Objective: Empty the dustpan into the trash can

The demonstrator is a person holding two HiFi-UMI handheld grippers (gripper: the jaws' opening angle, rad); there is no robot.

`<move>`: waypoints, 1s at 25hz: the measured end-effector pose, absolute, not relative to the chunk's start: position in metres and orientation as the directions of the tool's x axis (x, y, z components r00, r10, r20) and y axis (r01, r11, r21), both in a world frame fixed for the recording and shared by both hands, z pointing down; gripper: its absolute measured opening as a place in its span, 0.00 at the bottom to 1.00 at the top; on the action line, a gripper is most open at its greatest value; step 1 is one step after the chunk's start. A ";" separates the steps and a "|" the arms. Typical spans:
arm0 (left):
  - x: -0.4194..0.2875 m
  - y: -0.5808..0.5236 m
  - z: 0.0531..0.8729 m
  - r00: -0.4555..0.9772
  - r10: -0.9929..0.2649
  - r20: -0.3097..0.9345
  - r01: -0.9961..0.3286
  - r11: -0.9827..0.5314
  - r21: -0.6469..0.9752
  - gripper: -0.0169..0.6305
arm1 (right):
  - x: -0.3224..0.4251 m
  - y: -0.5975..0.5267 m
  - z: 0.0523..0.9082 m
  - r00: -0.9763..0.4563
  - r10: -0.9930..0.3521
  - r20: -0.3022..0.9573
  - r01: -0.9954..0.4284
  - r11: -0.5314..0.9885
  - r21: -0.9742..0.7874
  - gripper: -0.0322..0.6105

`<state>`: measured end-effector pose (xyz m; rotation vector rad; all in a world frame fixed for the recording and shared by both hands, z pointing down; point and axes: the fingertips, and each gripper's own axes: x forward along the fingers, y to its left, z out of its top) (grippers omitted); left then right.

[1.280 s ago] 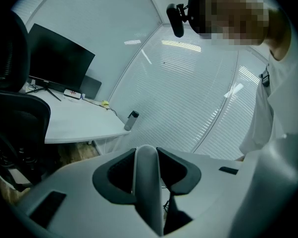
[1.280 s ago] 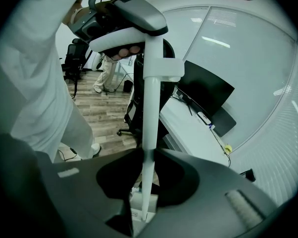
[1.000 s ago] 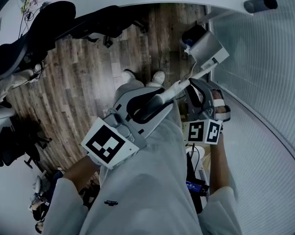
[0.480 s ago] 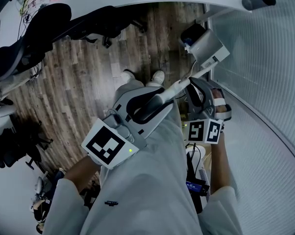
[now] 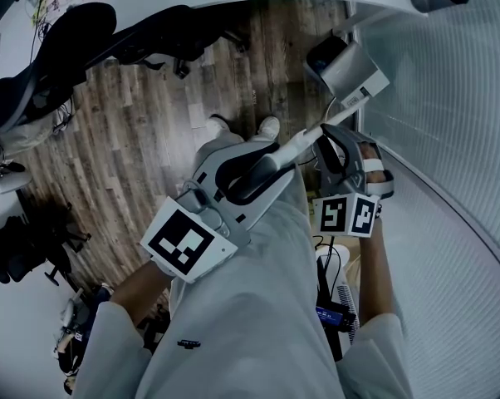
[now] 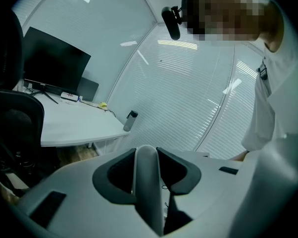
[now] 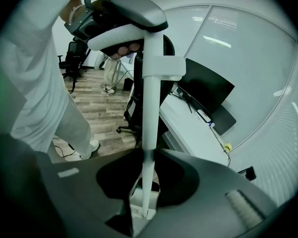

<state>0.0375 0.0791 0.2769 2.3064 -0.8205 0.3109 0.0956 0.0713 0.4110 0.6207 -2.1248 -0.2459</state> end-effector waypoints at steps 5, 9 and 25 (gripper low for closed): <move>0.037 0.083 0.268 0.775 -0.475 0.416 -0.632 -0.584 0.510 0.23 | 0.095 0.076 0.402 -0.491 -0.525 0.696 -0.349 0.850 0.395 0.19; 0.035 0.087 0.256 0.775 -0.469 0.423 -0.631 -0.596 0.496 0.23 | 0.092 0.079 0.390 -0.499 -0.541 0.677 -0.369 0.840 0.399 0.19; 0.005 0.098 0.230 0.685 -0.484 0.545 -0.715 -0.589 0.375 0.23 | 0.038 0.084 0.372 -0.608 -0.529 0.592 -0.396 0.849 0.351 0.19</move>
